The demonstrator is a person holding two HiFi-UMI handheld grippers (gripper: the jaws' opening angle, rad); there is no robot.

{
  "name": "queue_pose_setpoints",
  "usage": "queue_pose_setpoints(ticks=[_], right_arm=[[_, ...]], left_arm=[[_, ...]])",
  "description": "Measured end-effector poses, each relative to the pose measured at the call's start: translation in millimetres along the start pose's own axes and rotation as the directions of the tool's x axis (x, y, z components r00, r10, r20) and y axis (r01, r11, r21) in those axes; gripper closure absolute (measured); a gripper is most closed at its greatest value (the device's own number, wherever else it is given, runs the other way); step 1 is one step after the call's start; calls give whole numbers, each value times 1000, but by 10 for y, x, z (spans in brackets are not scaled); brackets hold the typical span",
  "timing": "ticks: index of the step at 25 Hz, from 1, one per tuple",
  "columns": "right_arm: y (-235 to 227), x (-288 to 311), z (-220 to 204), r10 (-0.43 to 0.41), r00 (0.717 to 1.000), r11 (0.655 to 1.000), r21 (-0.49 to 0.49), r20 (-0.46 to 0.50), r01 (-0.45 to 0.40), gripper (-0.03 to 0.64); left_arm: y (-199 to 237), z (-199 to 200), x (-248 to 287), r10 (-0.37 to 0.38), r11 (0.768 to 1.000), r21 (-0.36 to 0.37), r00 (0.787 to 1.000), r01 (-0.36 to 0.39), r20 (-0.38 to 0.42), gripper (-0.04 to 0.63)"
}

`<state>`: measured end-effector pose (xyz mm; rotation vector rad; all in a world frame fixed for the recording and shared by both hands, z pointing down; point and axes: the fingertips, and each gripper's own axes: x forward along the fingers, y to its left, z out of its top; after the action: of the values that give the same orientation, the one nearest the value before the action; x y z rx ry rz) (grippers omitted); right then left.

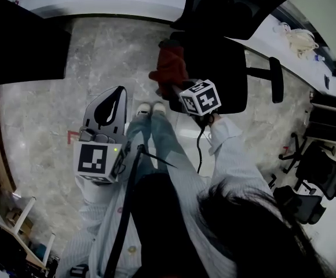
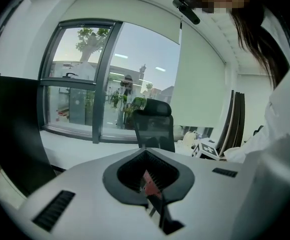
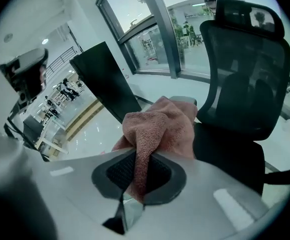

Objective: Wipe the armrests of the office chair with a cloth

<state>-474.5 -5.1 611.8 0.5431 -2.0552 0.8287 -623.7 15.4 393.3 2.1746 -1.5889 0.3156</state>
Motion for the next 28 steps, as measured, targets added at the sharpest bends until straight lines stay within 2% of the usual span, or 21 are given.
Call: queue_pose_setpoints(ticks=[5, 7, 11, 14, 16, 19, 21, 25, 28], right_arm=[[311, -209, -405, -15, 1000, 1000, 2, 28, 15, 594], [336, -229, -461, -20, 999, 1000, 14, 38, 20, 594], [337, -238, -420, -17, 998, 1000, 22, 54, 16, 594], [369, -428, -255, -23, 987, 999, 50, 156, 15, 594], [430, -707, -37, -35, 964, 998, 54, 263, 22, 594], [583, -1288, 357, -55, 901, 998, 22, 430, 51, 594], [713, -1756, 609, -61, 839, 997, -1, 541, 73, 594], [976, -2735, 990, -82, 675, 987, -34, 733, 156, 594], [1143, -3317, 1108, -119, 558, 968, -29, 821, 250, 594]], left_arm=[[-214, 124, 48, -50, 999, 23, 998, 49, 27, 592], [-288, 134, 38, -76, 996, 42, 997, 75, 23, 592], [-325, 159, 0, -79, 995, 59, 996, 77, 30, 592], [-371, 251, -41, -88, 993, 90, 994, 82, 61, 592], [-418, 382, -68, -99, 990, 110, 992, 89, 84, 592], [-511, 660, -126, -114, 986, 134, 985, 97, 131, 592], [-615, 865, -173, -138, 980, 165, 975, 110, 172, 592], [-898, 1295, -242, -187, 966, 219, 954, 136, 235, 592], [-1136, 1546, -293, -233, 954, 249, 934, 166, 272, 592]])
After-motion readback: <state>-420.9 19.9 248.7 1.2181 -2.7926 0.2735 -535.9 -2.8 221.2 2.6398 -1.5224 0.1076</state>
